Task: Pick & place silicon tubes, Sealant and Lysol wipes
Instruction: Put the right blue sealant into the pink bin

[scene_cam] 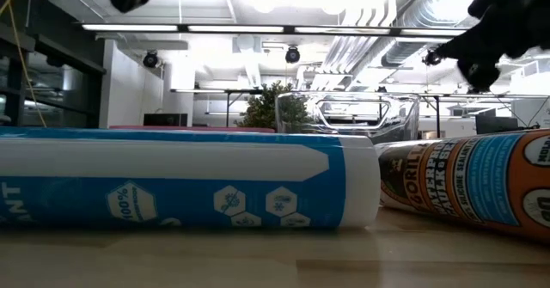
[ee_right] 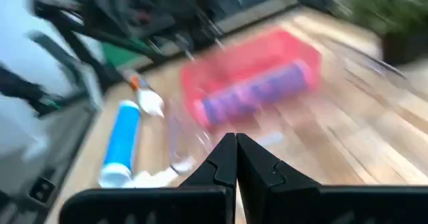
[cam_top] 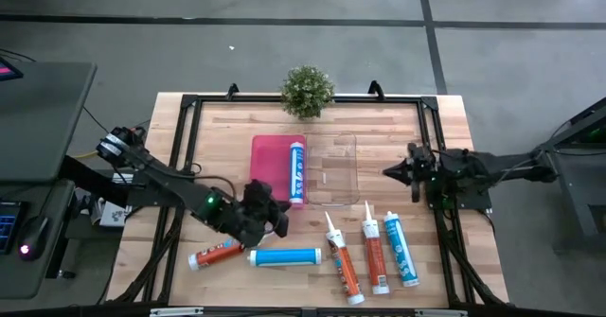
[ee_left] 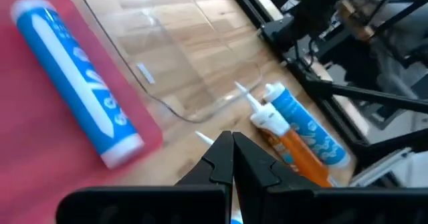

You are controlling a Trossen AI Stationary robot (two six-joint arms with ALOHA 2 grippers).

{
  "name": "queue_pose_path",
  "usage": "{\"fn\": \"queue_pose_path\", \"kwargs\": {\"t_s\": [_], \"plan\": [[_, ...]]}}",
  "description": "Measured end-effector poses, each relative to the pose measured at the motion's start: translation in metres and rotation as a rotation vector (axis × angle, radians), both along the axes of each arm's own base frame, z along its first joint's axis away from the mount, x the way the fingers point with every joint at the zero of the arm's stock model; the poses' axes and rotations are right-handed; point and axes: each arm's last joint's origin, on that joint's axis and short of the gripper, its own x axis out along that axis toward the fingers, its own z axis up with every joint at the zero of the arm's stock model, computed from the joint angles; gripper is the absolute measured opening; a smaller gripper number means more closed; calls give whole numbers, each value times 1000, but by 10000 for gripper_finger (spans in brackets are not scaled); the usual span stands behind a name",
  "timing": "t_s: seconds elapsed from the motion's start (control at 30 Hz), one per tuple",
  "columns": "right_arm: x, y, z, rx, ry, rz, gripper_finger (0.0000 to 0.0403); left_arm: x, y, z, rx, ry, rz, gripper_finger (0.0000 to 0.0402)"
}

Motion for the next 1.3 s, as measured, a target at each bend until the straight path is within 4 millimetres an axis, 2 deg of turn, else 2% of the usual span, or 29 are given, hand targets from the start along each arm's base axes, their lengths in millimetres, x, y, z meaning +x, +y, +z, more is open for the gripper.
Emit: {"fn": "queue_pose_path", "kwargs": {"t_s": [0.1, 0.23, 0.37, 0.57, 0.83, 0.97, 1.1, 1.3], "plan": [[-11, -2, 27, 71, 210, -90, 0, -1, 10, 3, 66, 75, -27, 0], [-19, -3, 59, 236, 469, -231, 0, -15, 27, 16, 154, 150, -50, 0], [-11, 2, 72, 417, 740, -306, 0, -40, 43, 31, 240, 221, -64, 0], [10, 22, 63, 601, 995, -346, 0, -82, 65, 53, 308, 280, -54, 0], [21, 73, 55, 742, 1029, -374, 0, -123, 81, 69, 403, 308, -99, 0], [23, 105, 46, 727, 1029, -378, 0, -135, 84, 68, 445, 323, -131, 0], [27, 130, 30, 679, 1120, -391, 0, -150, 91, 62, 458, 321, -148, 0], [39, 152, 15, 745, 1228, -368, 2, -168, 101, 52, 418, 302, -173, 0]]}}
